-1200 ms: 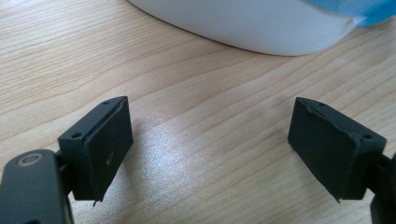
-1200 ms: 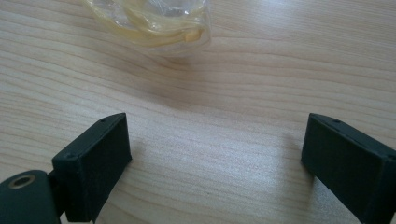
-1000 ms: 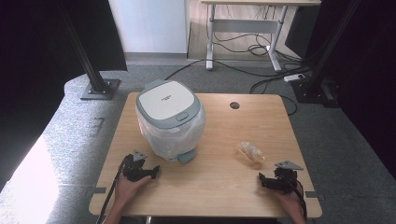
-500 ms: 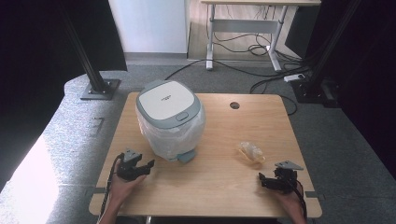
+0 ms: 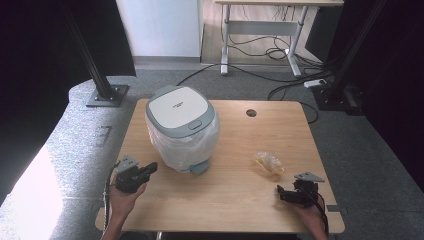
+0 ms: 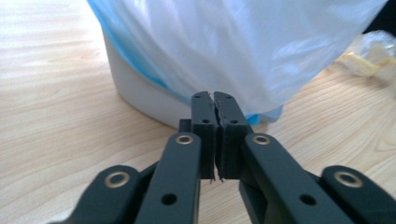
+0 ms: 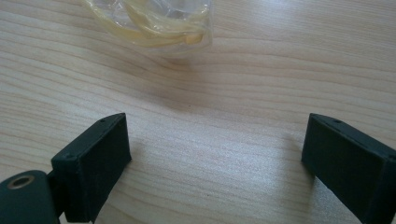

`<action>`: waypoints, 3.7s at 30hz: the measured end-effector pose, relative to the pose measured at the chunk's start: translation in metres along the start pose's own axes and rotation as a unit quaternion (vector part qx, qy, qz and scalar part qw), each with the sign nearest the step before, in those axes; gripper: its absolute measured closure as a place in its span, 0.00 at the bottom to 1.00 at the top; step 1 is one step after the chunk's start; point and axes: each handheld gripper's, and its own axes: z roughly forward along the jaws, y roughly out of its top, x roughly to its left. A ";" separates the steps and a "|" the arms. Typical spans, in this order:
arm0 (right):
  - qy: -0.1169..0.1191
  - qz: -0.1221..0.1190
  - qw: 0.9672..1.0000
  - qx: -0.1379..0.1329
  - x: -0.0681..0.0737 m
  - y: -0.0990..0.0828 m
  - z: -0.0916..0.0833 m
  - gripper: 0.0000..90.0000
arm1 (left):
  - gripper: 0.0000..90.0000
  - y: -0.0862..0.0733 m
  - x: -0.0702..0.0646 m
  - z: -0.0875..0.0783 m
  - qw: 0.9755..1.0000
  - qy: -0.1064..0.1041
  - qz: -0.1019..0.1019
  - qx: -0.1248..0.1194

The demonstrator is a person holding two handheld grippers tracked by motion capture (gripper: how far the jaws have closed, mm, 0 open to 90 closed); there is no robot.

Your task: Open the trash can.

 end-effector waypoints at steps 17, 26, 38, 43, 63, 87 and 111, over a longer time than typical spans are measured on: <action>0.000 0.000 1.000 0.000 0.000 0.000 0.000 0.08 | 1.00 0.061 -0.029 -0.035 0.996 -0.041 0.028 -0.071; 0.000 0.000 1.000 0.000 0.000 0.000 0.000 0.08 | 1.00 0.089 -0.043 -0.042 0.993 -0.060 0.042 -0.089; 0.000 0.000 1.000 0.000 0.000 0.000 0.000 0.08 | 1.00 0.119 -0.056 -0.019 0.991 -0.084 0.045 -0.090; 0.000 0.000 1.000 0.000 0.000 0.000 0.000 0.08 | 1.00 0.127 -0.061 -0.006 0.992 -0.086 0.051 -0.081; -0.001 -0.001 1.000 0.000 0.000 0.000 0.000 0.08 | 1.00 0.155 -0.079 0.036 0.993 -0.085 0.066 -0.057; -0.001 -0.001 1.000 0.000 0.000 0.000 0.000 0.08 | 1.00 0.157 -0.077 0.047 0.993 -0.088 0.057 -0.053; -0.001 -0.001 1.000 0.000 0.000 0.000 0.000 0.08 | 0.77 0.150 -0.078 0.020 0.990 -0.105 0.050 -0.074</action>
